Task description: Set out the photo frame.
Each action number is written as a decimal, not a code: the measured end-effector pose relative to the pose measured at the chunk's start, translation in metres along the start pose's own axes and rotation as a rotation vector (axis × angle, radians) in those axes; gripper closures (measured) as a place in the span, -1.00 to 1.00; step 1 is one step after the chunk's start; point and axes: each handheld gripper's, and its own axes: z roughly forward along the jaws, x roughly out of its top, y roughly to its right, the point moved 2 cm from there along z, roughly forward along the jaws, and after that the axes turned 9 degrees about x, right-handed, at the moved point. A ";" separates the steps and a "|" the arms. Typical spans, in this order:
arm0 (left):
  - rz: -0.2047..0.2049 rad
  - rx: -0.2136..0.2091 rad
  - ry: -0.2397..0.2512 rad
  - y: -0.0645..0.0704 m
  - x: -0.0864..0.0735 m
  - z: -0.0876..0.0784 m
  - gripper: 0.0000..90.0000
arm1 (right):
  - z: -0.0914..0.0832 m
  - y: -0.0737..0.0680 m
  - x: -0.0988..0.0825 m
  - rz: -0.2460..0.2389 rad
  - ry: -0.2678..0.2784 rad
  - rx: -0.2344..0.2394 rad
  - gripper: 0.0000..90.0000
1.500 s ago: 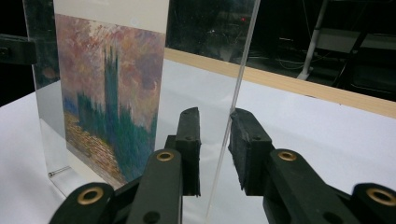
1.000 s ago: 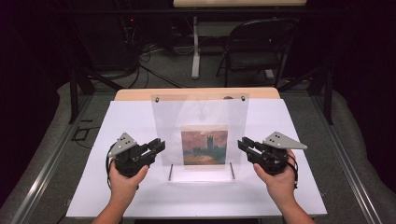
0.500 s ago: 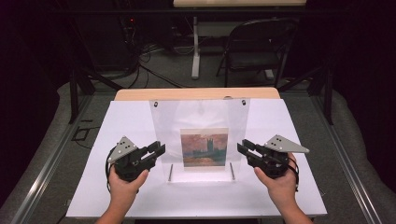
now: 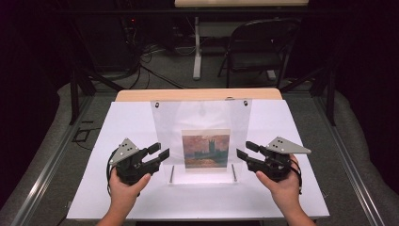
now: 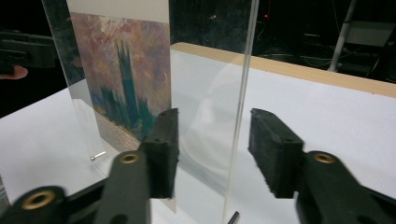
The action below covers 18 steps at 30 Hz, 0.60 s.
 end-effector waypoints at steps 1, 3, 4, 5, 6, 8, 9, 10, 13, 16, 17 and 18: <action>0.003 0.012 -0.001 0.000 0.000 -0.001 0.10 | -0.001 0.000 0.000 -0.010 0.002 -0.008 0.01; 0.001 0.025 -0.002 -0.001 -0.001 -0.003 0.01 | -0.003 0.000 -0.001 -0.027 -0.002 -0.024 -0.11; -0.002 0.030 -0.005 -0.003 -0.002 -0.005 -0.02 | -0.005 0.000 -0.002 -0.036 -0.005 -0.031 -0.15; -0.003 0.034 -0.007 -0.003 -0.002 -0.006 -0.04 | -0.007 -0.001 -0.002 -0.044 -0.003 -0.047 -0.20; -0.001 0.041 -0.006 -0.005 -0.003 -0.008 -0.07 | -0.009 -0.001 -0.003 -0.055 0.004 -0.058 -0.23; 0.003 0.056 -0.002 -0.007 -0.004 -0.012 -0.10 | -0.014 -0.001 -0.003 -0.071 0.009 -0.081 -0.28; 0.004 0.064 -0.002 -0.009 -0.004 -0.015 -0.11 | -0.016 0.000 -0.003 -0.083 0.014 -0.091 -0.30; 0.009 0.072 -0.005 -0.010 -0.004 -0.017 -0.12 | -0.020 0.000 -0.003 -0.084 0.016 -0.099 -0.32; 0.019 0.096 -0.009 -0.016 -0.008 -0.024 -0.15 | -0.028 0.001 -0.004 -0.104 0.017 -0.127 -0.35; -0.003 0.113 -0.016 -0.022 -0.014 -0.030 -0.16 | -0.035 0.004 -0.008 -0.113 0.005 -0.158 -0.36; -0.004 0.121 -0.024 -0.024 -0.018 -0.031 -0.17 | -0.037 0.006 -0.009 -0.122 0.001 -0.170 -0.36; -0.008 0.132 -0.031 -0.027 -0.022 -0.032 -0.17 | -0.039 0.007 -0.012 -0.123 -0.003 -0.182 -0.36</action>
